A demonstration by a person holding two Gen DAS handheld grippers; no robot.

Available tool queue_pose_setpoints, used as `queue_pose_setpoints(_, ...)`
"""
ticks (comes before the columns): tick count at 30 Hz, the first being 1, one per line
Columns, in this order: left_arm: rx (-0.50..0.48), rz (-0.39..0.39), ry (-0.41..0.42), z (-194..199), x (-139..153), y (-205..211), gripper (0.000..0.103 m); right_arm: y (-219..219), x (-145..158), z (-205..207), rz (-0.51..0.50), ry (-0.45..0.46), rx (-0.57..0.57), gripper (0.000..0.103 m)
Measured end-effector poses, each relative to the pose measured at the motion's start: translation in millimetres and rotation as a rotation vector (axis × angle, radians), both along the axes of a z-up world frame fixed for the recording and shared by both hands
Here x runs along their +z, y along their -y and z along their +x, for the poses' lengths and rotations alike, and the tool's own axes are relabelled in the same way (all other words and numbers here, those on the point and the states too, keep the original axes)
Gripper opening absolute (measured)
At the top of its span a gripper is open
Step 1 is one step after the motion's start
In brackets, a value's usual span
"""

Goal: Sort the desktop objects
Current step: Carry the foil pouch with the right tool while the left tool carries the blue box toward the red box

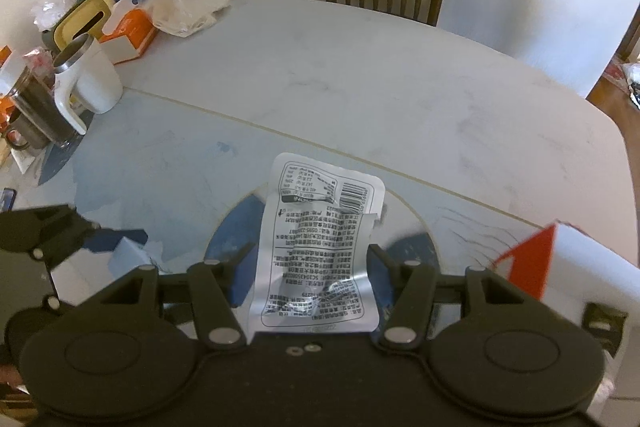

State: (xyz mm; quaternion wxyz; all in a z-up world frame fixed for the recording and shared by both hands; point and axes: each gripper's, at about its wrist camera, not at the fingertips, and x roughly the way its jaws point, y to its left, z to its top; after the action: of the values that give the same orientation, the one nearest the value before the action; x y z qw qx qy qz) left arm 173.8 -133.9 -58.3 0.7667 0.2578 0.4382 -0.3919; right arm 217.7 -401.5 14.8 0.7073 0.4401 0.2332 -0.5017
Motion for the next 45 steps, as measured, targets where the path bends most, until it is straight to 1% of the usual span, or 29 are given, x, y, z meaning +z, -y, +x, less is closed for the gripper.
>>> queue_pose_setpoints(3,-0.012,-0.010,-0.009,-7.2,6.9,-0.1,0.073,-13.4,3.6,-10.5,-0.009,0.004,-0.011,0.058)
queue_pose_setpoints(9,-0.062,-0.017,0.003,-23.3,19.1,8.3,0.073,-34.8,6.3,-28.5,-0.029,0.005,-0.024,0.058)
queue_pose_setpoints(11,-0.097,-0.035,-0.041,-28.3,21.6,11.4,0.073,-41.1,6.4,-34.5,-0.033,0.005,-0.028,0.058)
queue_pose_setpoints(12,-0.109,-0.034,-0.049,-31.6,22.6,13.2,0.073,-44.4,6.4,-37.8,-0.034,0.004,-0.032,0.058)
queue_pose_setpoints(16,-0.148,-0.020,-0.010,-48.1,28.2,23.1,0.073,-57.5,2.4,-53.1,-0.037,0.003,-0.048,0.058)
queue_pose_setpoints(20,-0.172,-0.018,0.003,-60.4,34.1,37.9,0.073,-72.1,-2.1,-71.3,-0.044,0.003,-0.069,0.058)
queue_pose_setpoints(29,-0.254,-0.056,0.020,-91.6,50.9,81.7,0.073,-103.7,-24.3,-123.9,-0.009,-0.008,-0.170,0.058)
queue_pose_setpoints(35,-0.283,-0.056,0.015,-109.6,50.5,102.9,0.073,-119.4,-40.9,-153.4,0.008,-0.016,-0.230,0.058)
queue_pose_setpoints(41,-0.306,-0.058,0.013,-121.4,49.3,121.1,0.073,-130.9,-59.2,-173.3,0.028,-0.031,-0.258,0.058)
queue_pose_setpoints(45,-0.336,-0.075,0.020,-128.7,54.1,137.2,0.073,-136.0,-69.0,-184.9,0.044,-0.041,-0.277,0.058)
